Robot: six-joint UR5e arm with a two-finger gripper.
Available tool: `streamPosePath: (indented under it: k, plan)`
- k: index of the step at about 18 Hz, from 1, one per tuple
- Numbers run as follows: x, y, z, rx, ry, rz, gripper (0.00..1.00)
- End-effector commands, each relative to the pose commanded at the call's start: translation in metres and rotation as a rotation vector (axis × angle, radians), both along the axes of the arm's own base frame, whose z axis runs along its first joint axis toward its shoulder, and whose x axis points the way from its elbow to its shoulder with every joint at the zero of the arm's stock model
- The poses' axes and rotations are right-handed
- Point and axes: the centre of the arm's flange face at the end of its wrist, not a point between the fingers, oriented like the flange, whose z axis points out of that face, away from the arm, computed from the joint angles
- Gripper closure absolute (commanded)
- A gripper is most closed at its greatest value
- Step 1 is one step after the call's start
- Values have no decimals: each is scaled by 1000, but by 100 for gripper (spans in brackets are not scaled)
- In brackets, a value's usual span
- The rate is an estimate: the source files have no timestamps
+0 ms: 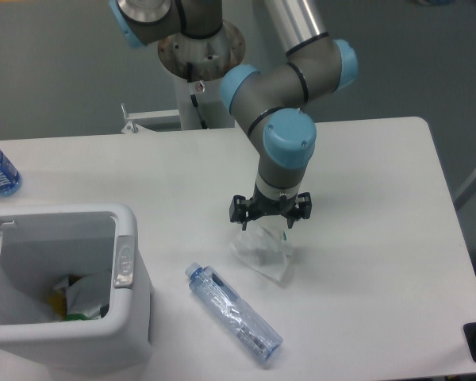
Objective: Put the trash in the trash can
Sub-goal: 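Close the gripper on the crumpled white tissue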
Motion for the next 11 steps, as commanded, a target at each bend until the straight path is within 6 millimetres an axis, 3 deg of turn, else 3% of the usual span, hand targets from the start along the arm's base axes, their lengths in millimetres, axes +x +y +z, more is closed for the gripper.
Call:
streamPosePath:
  k: [2, 9, 11]
  plan:
    - [1, -2, -7, -6, 7, 0, 19]
    - [-1, -6, -6, -33, 43, 1, 96]
    - [-4, -5, 0, -26, 51, 0, 100]
